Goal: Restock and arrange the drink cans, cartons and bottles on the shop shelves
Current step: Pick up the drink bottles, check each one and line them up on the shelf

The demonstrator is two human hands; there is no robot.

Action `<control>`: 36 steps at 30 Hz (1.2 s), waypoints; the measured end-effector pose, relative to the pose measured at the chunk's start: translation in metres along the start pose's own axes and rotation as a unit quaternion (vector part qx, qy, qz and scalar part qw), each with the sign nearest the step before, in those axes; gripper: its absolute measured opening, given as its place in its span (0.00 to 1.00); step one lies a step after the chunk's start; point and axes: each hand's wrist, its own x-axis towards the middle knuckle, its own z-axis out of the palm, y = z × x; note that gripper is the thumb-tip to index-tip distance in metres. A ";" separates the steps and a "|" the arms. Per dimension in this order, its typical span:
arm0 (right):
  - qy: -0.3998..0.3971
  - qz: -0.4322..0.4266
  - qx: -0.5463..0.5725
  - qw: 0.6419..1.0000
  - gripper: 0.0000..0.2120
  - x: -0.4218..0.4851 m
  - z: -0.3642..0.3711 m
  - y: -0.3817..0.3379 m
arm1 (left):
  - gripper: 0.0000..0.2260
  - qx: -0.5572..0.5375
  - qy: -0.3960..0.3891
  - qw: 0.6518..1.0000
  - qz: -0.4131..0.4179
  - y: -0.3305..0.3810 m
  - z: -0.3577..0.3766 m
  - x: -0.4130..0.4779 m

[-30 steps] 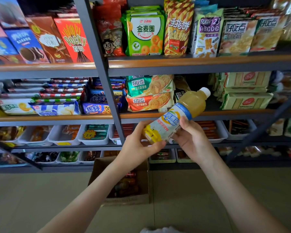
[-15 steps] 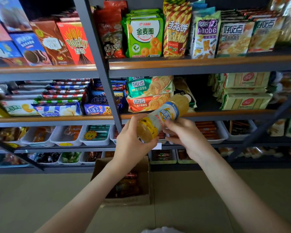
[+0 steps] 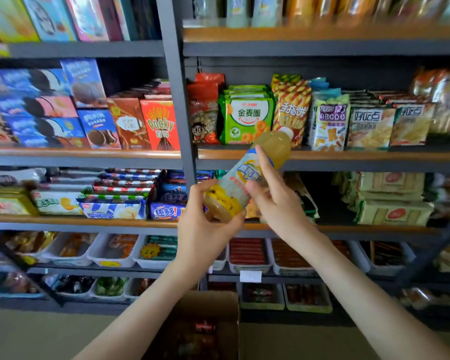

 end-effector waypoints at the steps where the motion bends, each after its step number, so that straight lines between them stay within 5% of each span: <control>1: -0.021 -0.002 0.104 0.994 0.29 0.012 -0.001 -0.012 | 0.26 -0.010 -0.001 1.000 0.015 0.005 -0.004 0.011; 3: -0.017 -0.030 0.259 0.965 0.31 0.035 -0.005 -0.034 | 0.26 -0.011 -0.011 0.998 0.059 0.014 -0.013 0.037; 8: 0.034 -0.109 0.314 0.943 0.31 0.092 -0.029 -0.075 | 0.26 0.022 -0.098 0.973 0.209 0.040 -0.041 0.117; 11: 0.073 -0.182 0.210 0.958 0.31 0.129 -0.059 -0.093 | 0.26 0.084 -0.111 0.953 0.268 0.058 -0.048 0.166; 20: 0.149 -0.268 -0.099 0.947 0.30 0.258 -0.125 -0.099 | 0.25 0.327 0.127 0.858 0.374 0.069 -0.058 0.306; 26: 0.096 -0.309 -0.156 0.933 0.30 0.321 -0.132 -0.083 | 0.25 0.408 0.171 0.798 0.409 0.062 -0.051 0.366; 36: -0.058 -0.291 -0.271 0.916 0.31 0.376 -0.122 -0.072 | 0.21 0.434 0.193 0.755 0.452 0.047 -0.054 0.406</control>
